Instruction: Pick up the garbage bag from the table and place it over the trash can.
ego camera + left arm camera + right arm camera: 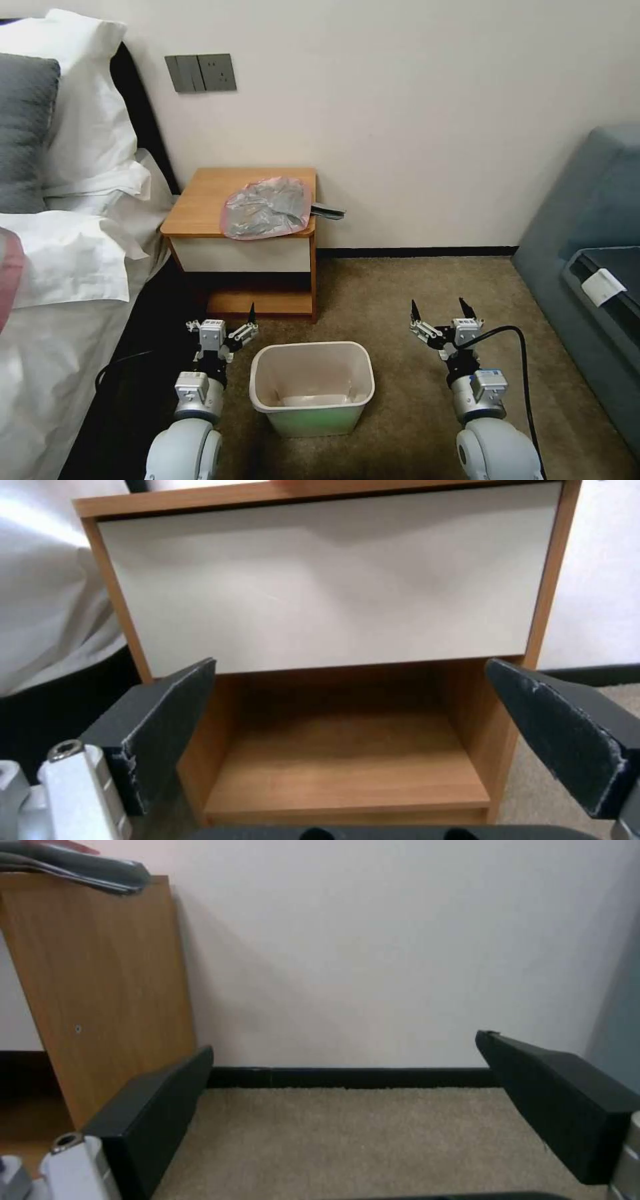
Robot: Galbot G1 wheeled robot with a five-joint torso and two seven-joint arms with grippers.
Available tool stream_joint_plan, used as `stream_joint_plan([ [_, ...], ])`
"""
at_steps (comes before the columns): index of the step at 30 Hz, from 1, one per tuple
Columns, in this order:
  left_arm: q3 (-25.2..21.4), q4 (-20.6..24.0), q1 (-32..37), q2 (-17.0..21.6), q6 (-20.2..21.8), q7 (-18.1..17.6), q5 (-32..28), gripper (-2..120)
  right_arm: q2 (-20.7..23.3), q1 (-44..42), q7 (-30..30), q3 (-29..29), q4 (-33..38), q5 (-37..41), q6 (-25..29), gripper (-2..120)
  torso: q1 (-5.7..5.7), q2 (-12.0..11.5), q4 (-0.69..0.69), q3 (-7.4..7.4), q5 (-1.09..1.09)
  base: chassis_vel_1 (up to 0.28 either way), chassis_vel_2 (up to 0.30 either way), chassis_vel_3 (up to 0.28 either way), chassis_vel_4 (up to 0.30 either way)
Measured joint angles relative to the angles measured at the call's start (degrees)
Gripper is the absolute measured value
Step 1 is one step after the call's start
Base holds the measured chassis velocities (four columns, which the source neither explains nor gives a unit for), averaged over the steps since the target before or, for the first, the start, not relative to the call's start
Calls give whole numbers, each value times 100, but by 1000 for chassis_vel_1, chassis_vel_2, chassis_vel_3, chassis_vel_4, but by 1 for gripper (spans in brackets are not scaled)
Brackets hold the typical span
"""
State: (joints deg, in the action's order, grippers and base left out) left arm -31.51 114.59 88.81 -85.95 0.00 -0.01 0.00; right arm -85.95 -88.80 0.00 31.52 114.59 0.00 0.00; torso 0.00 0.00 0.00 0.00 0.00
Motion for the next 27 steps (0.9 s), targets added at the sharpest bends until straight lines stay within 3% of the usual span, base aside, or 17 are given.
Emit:
stream_joint_plan([
  [27,0,0,0,0,0,0,0,100,0,0,0,0,0,0,0,100,0,0,0,0,0,0,0,0,0],
])
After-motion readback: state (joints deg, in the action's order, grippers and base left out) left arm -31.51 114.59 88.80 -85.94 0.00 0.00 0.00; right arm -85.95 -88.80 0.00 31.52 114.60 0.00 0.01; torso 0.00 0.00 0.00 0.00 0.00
